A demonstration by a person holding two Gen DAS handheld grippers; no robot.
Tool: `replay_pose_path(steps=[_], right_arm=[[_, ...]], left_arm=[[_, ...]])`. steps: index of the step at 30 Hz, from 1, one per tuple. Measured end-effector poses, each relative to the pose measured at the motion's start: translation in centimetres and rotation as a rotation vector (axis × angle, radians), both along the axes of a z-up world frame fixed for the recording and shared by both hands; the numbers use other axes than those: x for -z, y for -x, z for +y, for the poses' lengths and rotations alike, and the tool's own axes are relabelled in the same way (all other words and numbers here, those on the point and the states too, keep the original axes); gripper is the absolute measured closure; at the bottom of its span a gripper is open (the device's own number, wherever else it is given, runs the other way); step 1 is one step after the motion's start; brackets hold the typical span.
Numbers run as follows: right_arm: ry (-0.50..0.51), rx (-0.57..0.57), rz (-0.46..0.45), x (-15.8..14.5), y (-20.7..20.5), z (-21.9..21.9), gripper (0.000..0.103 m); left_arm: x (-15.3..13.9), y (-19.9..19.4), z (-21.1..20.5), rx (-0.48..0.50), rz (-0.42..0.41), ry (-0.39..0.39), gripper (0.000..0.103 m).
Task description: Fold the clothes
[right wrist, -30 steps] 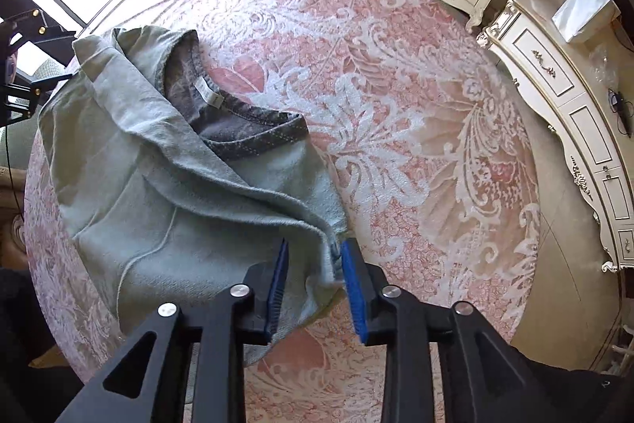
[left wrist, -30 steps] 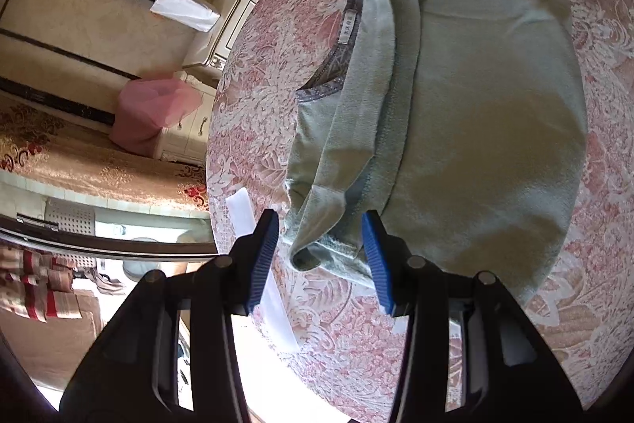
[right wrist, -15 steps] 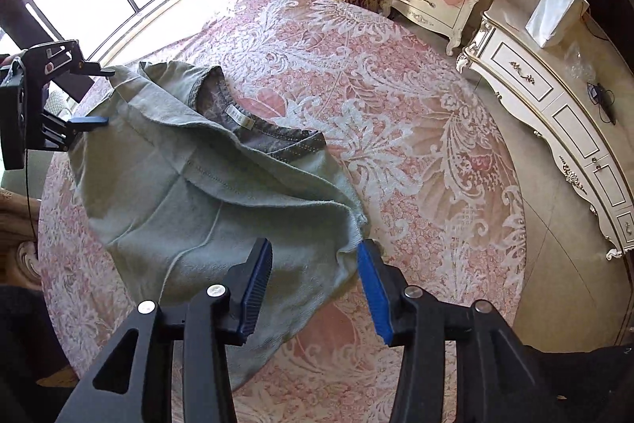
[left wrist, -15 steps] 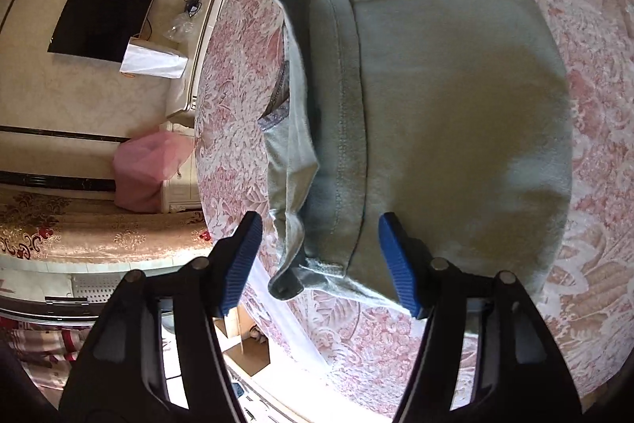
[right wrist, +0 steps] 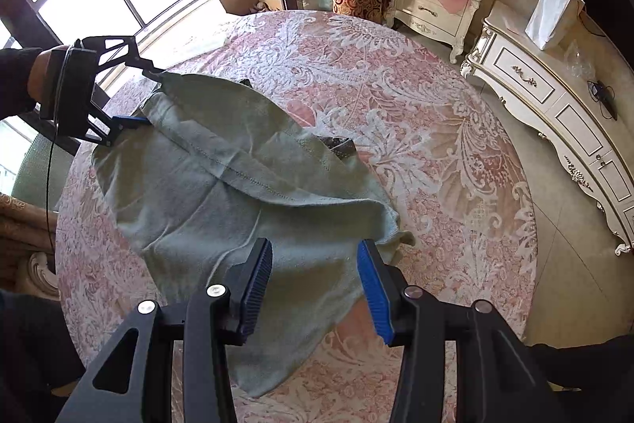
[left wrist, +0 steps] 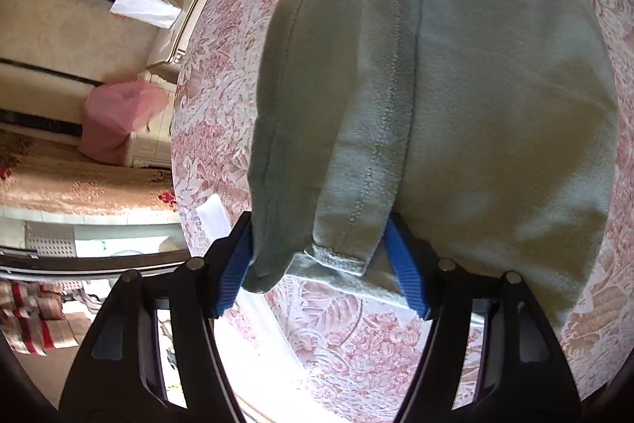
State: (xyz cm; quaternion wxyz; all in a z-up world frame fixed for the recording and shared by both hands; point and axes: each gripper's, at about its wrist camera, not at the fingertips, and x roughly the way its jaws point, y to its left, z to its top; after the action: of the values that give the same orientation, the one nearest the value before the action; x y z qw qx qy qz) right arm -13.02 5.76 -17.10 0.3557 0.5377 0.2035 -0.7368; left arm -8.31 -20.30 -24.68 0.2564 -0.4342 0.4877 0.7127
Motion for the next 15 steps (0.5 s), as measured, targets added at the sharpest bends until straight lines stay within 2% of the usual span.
replay_pose_path(steps=[1,3,5,7,12,15], right_arm=[[-0.002,0.002,-0.001,0.1,-0.1,0.0,0.057],[-0.007,0.003,-0.003,0.2,-0.3,0.1,0.057],[-0.013,0.001,-0.007,0.3,-0.5,0.1,0.057],[-0.016,0.0,-0.009,0.4,-0.6,0.1,0.057],[-0.002,0.024,-0.01,0.4,-0.6,0.4,0.057],[0.016,0.054,-0.006,0.3,-0.2,0.5,0.057]], left_arm=[[-0.3,0.5,-0.4,-0.031,-0.005,-0.029,0.035],[-0.8,1.7,-1.3,-0.095,-0.018,-0.087,0.05],[-1.0,3.1,-2.2,-0.173,-0.064,-0.138,0.077],[-1.1,4.0,-2.9,-0.215,-0.089,-0.179,0.085],[-0.9,5.2,-4.0,-0.291,-0.125,-0.243,0.089],[-0.6,6.4,-4.9,-0.4,-0.169,-0.321,0.089]])
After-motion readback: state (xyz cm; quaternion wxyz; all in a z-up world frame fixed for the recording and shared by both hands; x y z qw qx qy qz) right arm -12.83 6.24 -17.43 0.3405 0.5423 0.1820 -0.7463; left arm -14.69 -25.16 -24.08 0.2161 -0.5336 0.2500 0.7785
